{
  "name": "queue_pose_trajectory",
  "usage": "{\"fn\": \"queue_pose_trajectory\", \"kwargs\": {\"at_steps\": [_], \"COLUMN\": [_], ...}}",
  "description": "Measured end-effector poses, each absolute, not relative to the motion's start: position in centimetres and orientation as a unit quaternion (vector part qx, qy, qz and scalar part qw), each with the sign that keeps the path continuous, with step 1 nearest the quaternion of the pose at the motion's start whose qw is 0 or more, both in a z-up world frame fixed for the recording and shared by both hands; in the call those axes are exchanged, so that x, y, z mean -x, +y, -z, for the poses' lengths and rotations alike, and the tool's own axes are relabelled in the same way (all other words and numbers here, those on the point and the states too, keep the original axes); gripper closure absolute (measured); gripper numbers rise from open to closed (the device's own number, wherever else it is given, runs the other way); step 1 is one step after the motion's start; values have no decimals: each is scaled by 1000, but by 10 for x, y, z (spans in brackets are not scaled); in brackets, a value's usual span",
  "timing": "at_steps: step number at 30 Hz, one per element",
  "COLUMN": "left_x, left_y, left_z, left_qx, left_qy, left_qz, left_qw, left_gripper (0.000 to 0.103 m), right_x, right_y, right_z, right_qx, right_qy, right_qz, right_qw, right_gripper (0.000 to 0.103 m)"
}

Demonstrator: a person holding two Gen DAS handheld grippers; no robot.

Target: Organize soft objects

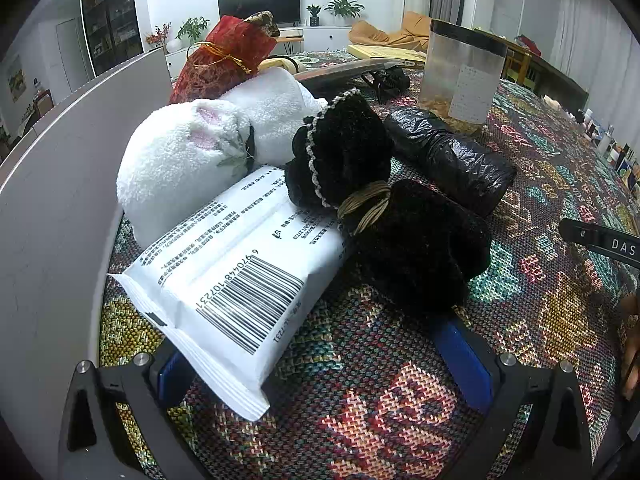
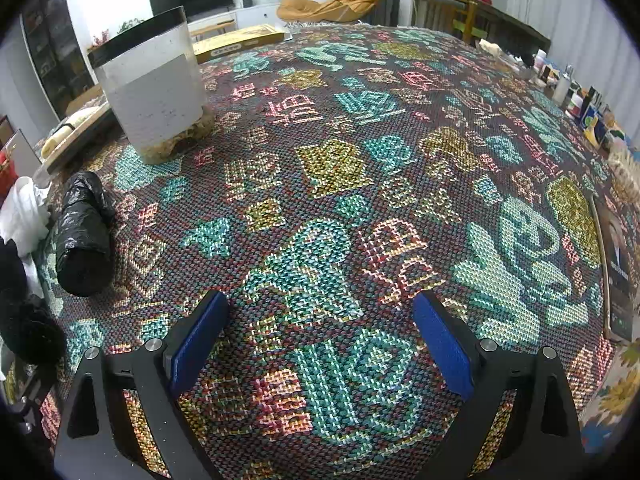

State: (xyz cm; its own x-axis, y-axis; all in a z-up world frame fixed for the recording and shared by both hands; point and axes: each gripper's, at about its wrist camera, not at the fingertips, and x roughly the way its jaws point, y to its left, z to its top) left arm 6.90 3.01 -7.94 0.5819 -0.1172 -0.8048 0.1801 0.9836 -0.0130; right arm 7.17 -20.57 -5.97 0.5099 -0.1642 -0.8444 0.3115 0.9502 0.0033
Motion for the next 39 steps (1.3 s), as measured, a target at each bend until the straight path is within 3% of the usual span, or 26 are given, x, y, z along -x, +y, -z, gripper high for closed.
{"fn": "queue_pose_trajectory", "kwargs": {"at_steps": [12, 15, 18, 27, 28, 29, 30, 39], "left_x": [-68, -68, -68, -68, -68, -68, -68, -68], "left_y": [30, 30, 30, 30, 30, 30, 30, 29], "left_z": [79, 79, 79, 79, 79, 79, 80, 79], "left_qx": [-34, -35, -35, -34, -34, -34, -34, -34], "left_qy": [449, 449, 449, 449, 449, 449, 449, 448], "left_qz": [84, 83, 83, 83, 83, 83, 83, 81], "left_qw": [889, 889, 889, 889, 889, 889, 889, 890], "left_gripper": [0, 0, 0, 0, 0, 0, 0, 0], "right_x": [-71, -65, -77, -166, -170, -173, -173, -115], "right_y": [-210, -210, -185, -78, -70, -65, -63, -163], "right_z": [57, 44, 29, 42, 48, 53, 57, 34], "right_qx": [-94, -151, -132, -11, 6, 18, 25, -70], "right_qy": [467, 423, 397, 489, 499, 507, 514, 477], "right_qz": [131, 54, -33, -128, -124, -118, -109, -30], "right_qw": [869, 892, 908, 863, 858, 854, 850, 876], "right_gripper": [7, 7, 8, 11, 17, 50, 59, 61]}}
